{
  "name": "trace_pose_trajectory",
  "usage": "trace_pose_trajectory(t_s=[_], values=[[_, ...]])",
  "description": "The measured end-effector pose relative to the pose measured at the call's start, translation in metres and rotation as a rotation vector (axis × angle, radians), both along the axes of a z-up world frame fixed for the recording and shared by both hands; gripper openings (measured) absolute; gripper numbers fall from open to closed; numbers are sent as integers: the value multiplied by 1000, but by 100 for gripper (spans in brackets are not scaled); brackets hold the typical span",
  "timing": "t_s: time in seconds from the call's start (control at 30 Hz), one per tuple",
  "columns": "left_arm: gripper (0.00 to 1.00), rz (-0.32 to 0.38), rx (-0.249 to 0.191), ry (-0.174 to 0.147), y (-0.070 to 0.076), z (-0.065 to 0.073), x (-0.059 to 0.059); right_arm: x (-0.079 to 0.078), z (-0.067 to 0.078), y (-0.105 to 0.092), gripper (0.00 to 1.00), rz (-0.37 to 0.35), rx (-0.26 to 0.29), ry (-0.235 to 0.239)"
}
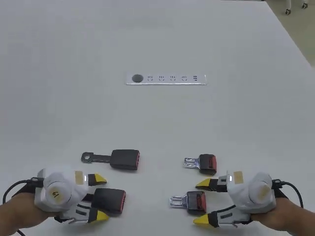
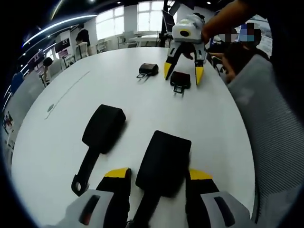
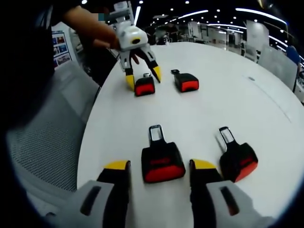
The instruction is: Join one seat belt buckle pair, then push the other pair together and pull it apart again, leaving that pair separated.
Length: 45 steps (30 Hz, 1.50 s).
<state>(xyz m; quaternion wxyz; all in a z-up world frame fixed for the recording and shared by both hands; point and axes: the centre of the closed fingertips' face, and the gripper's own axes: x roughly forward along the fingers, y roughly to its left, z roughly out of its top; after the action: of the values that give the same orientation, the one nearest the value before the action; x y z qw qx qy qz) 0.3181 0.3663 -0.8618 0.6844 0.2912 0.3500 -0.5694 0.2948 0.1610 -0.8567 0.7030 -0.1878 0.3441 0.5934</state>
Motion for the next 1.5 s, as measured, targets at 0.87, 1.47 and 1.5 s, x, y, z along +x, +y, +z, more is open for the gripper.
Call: trace_pose_trajectory(t_s=[0.87, 1.47, 1.5], values=[[34, -37, 95, 19, 2, 1, -3, 0, 0, -5, 36, 7, 81, -37], [34, -68, 156, 33, 4, 2, -3, 2, 0, 13, 36, 10, 126, -37], [34, -69, 158, 33, 4, 2, -3, 2, 0, 15, 36, 9, 132, -39]])
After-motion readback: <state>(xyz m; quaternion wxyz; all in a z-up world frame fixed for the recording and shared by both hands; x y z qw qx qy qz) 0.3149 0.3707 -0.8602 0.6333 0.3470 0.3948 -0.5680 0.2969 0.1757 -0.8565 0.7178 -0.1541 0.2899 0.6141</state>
